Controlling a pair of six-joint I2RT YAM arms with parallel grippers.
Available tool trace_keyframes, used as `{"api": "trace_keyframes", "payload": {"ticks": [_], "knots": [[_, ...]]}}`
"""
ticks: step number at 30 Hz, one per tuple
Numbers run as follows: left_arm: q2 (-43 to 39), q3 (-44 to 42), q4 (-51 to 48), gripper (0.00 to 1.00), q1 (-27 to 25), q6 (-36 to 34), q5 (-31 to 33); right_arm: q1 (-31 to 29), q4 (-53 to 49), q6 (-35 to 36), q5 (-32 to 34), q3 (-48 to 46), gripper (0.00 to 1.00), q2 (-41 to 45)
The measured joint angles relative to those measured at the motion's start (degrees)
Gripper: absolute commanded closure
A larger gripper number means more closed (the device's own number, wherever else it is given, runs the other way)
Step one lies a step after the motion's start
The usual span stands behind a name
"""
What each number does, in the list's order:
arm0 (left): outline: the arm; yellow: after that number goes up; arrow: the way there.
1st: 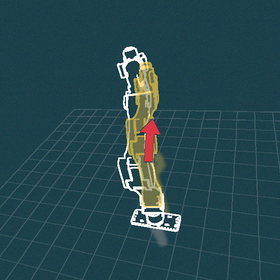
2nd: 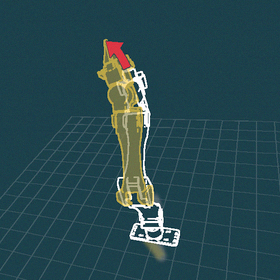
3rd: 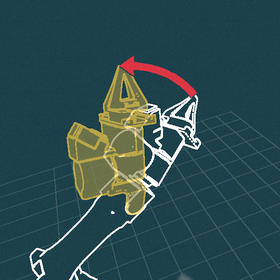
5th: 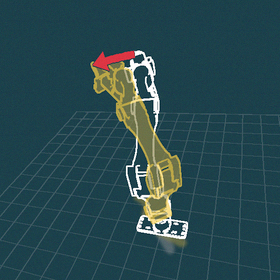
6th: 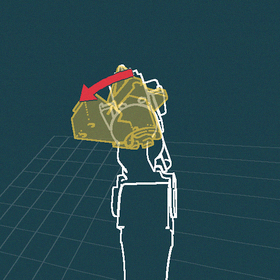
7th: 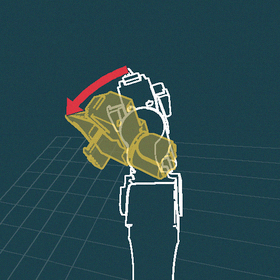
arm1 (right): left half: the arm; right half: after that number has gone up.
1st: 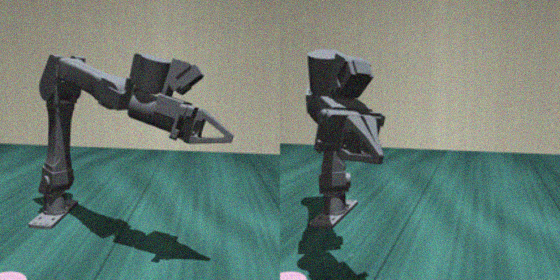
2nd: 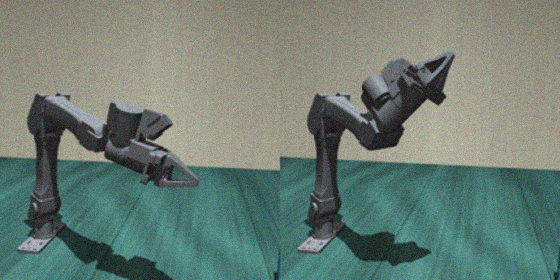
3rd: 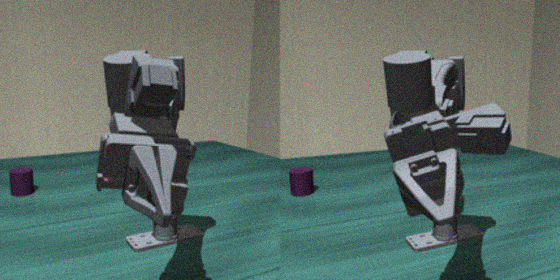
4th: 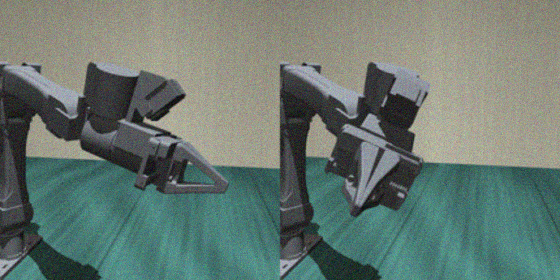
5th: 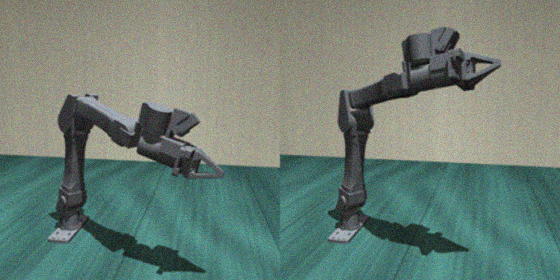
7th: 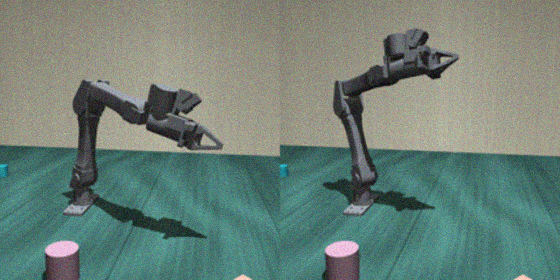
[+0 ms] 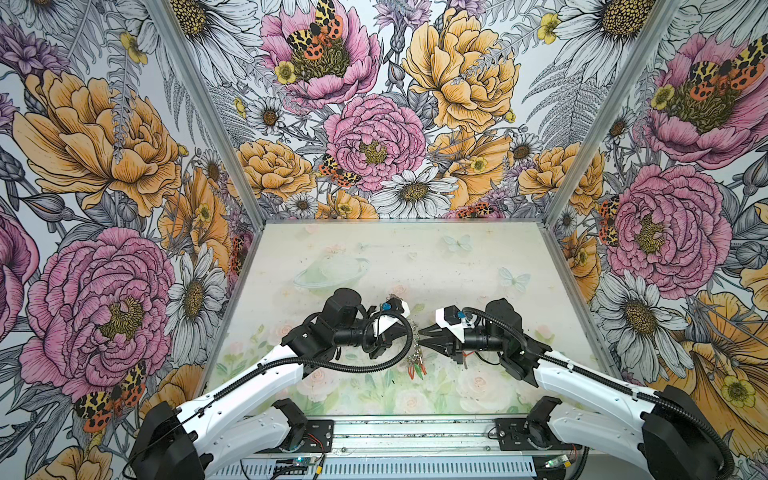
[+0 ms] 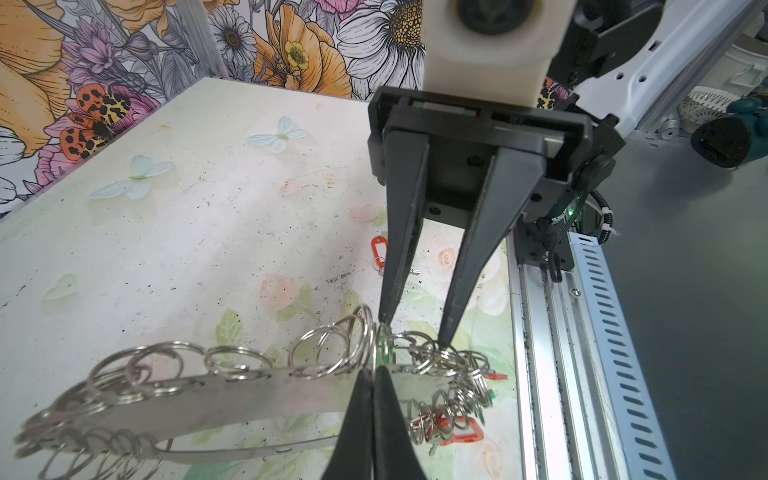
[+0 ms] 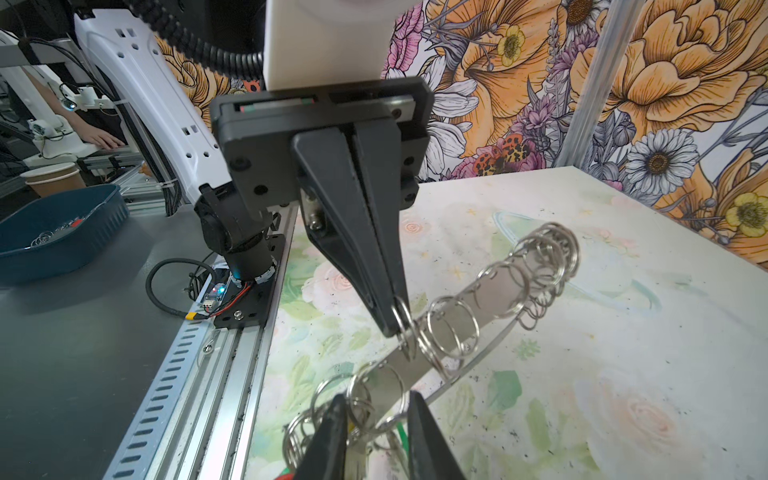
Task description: Put the keys on the keyring
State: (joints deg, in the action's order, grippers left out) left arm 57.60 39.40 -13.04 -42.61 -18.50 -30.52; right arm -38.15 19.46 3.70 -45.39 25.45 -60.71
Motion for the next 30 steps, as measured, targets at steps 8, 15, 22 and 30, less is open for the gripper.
{"api": "trace_keyframes", "payload": {"ticks": [8, 15, 22, 30], "knots": [[2.2, 0.3, -1.6, 1.00, -0.4, -0.7, -1.6, 0.0, 0.0, -0.5, -1.9, 0.3, 0.72, -1.9], [3.8, 1.9, -3.2, 1.00, -1.2, -1.5, -3.0, 0.0, -0.4, -0.8, -2.6, 1.3, 0.72, -2.1], [4.2, 2.1, -4.5, 1.00, -1.9, -1.7, -3.4, -0.2, -2.6, -0.3, -3.1, 3.1, 0.82, -3.5], [3.8, 2.1, -5.7, 1.00, -1.9, -3.0, -1.9, -0.3, -6.6, 0.8, -3.0, 3.9, 0.88, -3.6]]}}
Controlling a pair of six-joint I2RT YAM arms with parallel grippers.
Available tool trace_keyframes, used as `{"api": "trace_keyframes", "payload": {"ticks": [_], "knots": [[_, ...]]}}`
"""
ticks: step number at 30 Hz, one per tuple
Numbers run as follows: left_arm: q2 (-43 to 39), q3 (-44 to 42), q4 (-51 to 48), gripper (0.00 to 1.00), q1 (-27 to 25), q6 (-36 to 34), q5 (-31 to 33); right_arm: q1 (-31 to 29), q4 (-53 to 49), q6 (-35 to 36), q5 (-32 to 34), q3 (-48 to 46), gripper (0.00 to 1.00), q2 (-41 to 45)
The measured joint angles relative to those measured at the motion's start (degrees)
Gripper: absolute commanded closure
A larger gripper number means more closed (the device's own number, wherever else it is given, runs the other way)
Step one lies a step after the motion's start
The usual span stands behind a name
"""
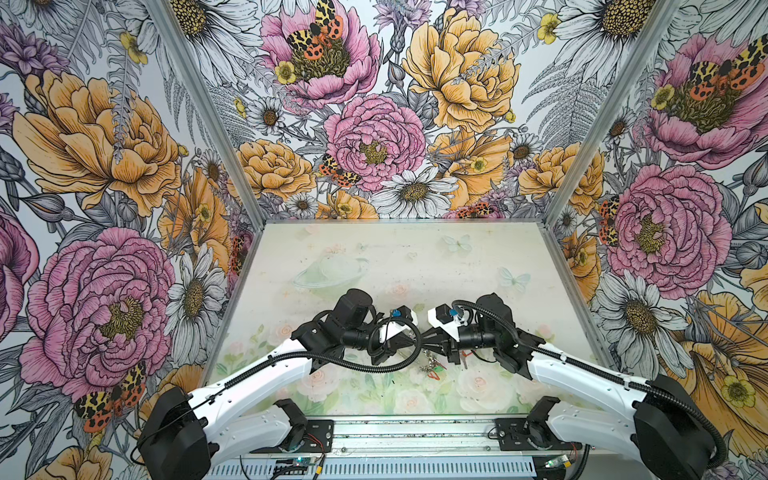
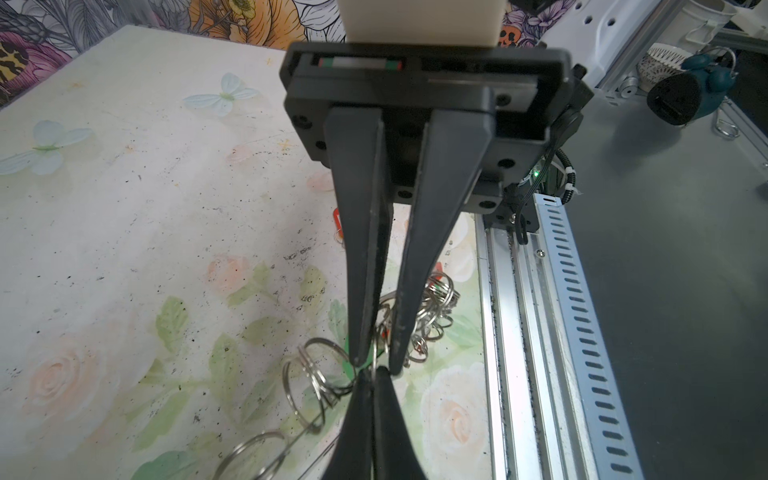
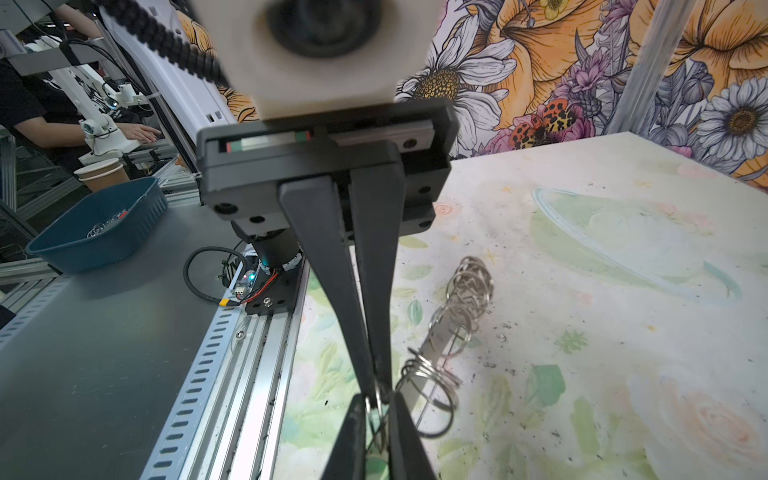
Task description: Put the keys on the keyring
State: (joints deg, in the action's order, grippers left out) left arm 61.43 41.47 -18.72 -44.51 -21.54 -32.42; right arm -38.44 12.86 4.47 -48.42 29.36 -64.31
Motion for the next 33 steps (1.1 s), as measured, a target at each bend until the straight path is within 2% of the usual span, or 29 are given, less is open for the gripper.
{"api": "trace_keyframes", "payload": {"ticks": [14, 19, 22, 26, 33], "knots": [[-0.7, 0.0, -0.8, 1.00, -0.1, -1.2, 2.0, 0.0, -1.8, 1.2, 0.6, 1.1, 1.00, -0.7], [-1.0, -1.2, 1.5, 0.83, 0.7, -0.3, 1.7, 0.0, -0.5, -0.8, 1.7, 1.1, 1.00, -0.6], [-2.8, -3.9, 5.7, 0.81, 2.2, 1.8, 0.6, 0.1, 1.7, -3.2, 3.1, 0.3, 1.00, 0.0], [-6.1, -8.2, 12.7, 0.82, 5.2, 5.0, -0.7, 0.3, 6.5, -7.2, 3.7, -2.6, 1.00, 1.1], [-7.5, -10.6, 19.0, 0.86, 5.7, 7.8, -2.5, 0.3, 20.0, -15.3, 3.8, -6.2, 1.00, -1.1]]}}
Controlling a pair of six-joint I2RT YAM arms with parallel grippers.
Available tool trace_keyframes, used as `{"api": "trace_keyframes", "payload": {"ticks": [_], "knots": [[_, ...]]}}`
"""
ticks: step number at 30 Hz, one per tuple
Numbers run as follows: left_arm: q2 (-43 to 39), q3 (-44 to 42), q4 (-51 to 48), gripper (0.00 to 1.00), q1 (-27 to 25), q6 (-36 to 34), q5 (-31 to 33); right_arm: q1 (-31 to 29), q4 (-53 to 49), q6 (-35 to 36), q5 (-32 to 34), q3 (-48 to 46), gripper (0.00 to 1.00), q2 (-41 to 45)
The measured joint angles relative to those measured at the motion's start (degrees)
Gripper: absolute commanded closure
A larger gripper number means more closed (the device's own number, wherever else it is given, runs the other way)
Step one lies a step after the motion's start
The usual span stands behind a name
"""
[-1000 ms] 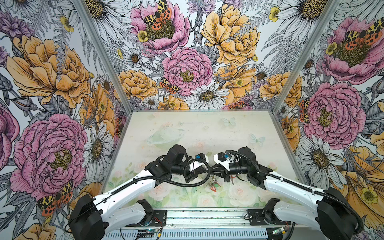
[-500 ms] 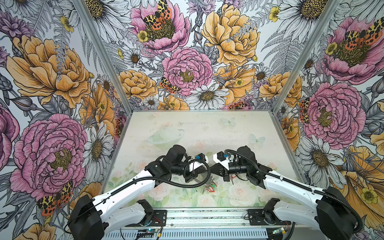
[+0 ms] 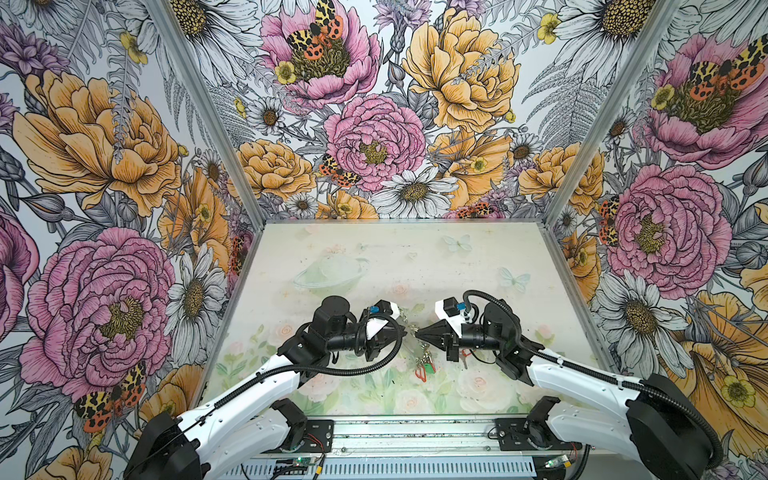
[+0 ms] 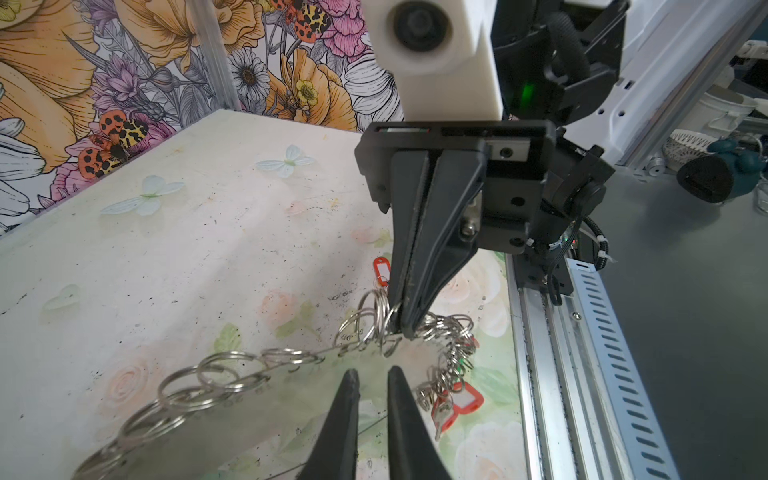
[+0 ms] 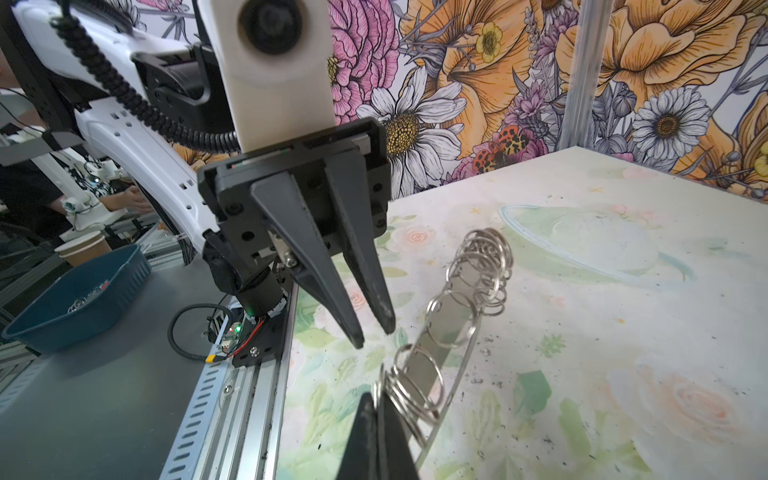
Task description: Put the keys on the keyring
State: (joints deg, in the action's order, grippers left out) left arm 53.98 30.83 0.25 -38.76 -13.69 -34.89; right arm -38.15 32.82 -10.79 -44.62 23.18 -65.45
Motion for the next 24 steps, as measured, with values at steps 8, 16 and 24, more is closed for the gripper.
{"api": "trace_keyframes", "payload": {"ticks": [8, 16, 24], "knots": [[0.0, -2.5, 3.3, 0.84, 0.0, 1.5, -0.6, 0.0, 12.6, -5.5, 0.9, -1.8, 1.00, -3.8], [0.0, -3.5, 6.1, 0.83, 0.0, 2.3, -0.5, -0.1, 18.8, -7.4, 0.8, -2.4, 1.00, -5.3], [0.6, -3.5, 8.1, 0.83, 0.0, 3.3, -0.5, -0.9, 19.8, -7.6, 0.9, -2.4, 1.00, -6.5]]}}
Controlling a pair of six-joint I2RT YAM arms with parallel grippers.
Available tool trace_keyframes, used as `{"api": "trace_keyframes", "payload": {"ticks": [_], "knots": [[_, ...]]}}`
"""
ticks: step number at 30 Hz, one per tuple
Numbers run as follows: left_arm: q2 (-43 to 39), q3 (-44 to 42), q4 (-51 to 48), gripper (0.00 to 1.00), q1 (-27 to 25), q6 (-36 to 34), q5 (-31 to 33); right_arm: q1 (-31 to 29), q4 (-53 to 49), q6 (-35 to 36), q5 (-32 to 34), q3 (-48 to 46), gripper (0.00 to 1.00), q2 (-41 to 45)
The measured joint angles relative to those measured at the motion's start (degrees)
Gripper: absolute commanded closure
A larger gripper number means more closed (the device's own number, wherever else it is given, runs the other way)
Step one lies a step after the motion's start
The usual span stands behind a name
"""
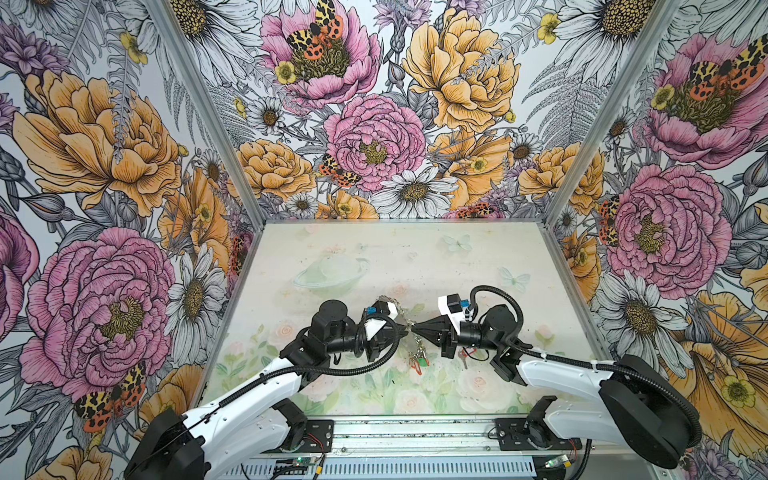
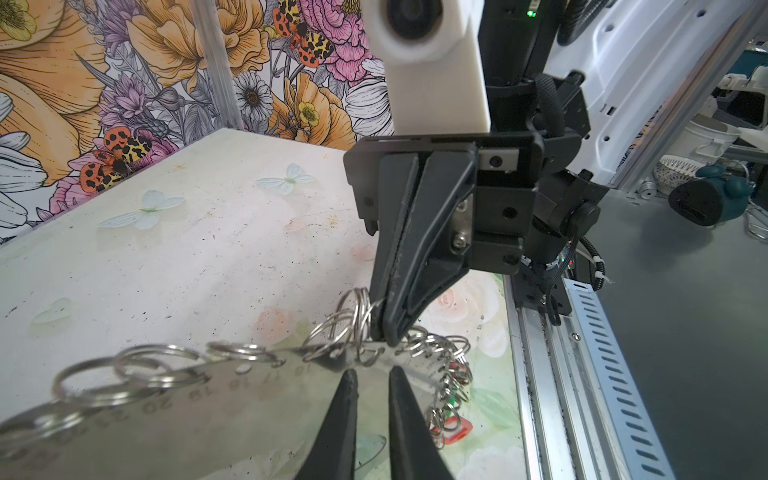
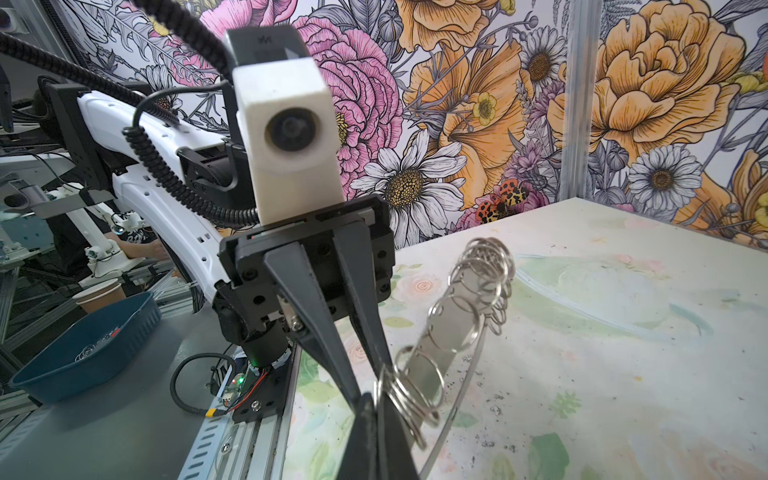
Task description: Put the keys on the keyring
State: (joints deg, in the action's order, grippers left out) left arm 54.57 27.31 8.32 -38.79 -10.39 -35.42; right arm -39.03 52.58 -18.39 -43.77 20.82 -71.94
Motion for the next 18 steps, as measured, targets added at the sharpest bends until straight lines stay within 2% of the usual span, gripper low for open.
{"api": "trace_keyframes", "payload": {"ticks": [14, 18], "knots": [[3.4, 0.0, 0.6, 0.83, -0.1, 0.0, 0.2, -0.8, -4.5, 3.0, 1.1, 0.0, 1.00, -0.1], [4.6, 0.0, 0.7, 0.87, -0.1, 0.0, 0.2, -0.9, -6.1, 3.7, 2.0, 0.0, 1.00, -0.1]]}}
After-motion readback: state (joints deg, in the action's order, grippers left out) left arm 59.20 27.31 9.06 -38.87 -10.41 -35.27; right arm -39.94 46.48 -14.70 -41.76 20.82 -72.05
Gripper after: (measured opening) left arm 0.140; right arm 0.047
